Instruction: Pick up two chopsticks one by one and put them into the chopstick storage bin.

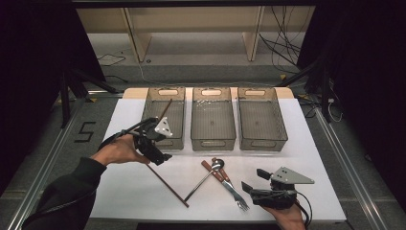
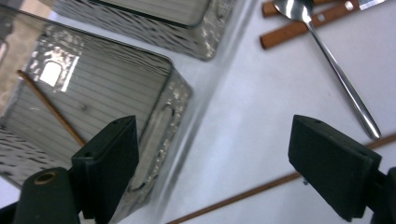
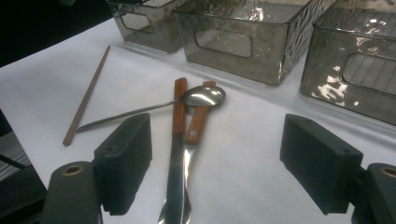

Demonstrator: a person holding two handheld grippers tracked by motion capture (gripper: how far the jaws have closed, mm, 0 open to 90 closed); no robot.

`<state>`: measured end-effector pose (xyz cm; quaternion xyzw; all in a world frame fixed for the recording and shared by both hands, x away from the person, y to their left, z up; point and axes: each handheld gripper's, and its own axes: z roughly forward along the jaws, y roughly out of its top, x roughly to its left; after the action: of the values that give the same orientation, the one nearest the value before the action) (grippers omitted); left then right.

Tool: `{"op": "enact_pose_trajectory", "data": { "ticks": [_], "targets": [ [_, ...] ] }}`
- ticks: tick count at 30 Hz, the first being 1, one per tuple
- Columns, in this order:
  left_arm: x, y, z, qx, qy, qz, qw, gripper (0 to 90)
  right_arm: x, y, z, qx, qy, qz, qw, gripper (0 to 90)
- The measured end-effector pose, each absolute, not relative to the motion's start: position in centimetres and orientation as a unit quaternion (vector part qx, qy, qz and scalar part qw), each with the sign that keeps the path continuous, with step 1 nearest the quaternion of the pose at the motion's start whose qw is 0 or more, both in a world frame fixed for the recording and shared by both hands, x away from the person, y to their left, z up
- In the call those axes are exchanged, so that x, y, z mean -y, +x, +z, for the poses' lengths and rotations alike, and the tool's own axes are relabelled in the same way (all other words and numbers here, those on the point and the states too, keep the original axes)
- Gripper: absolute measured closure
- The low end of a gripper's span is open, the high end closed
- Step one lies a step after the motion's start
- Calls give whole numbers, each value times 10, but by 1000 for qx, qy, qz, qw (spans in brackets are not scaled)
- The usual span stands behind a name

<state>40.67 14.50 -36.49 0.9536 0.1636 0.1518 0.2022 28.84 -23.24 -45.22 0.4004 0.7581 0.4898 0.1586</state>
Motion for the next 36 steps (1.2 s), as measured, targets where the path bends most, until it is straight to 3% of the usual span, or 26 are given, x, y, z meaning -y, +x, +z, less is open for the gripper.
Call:
{"op": "enact_pose_trajectory", "data": {
  "ticks": [20,36],
  "targets": [
    [-137,382,-406,-58,989,102,85,230,232,289,-452,-758,401,489,157,257],
    [-133,378,-433,9,997,68,46,416,232,289,-453,-759,401,489,156,257]
  ]
}}
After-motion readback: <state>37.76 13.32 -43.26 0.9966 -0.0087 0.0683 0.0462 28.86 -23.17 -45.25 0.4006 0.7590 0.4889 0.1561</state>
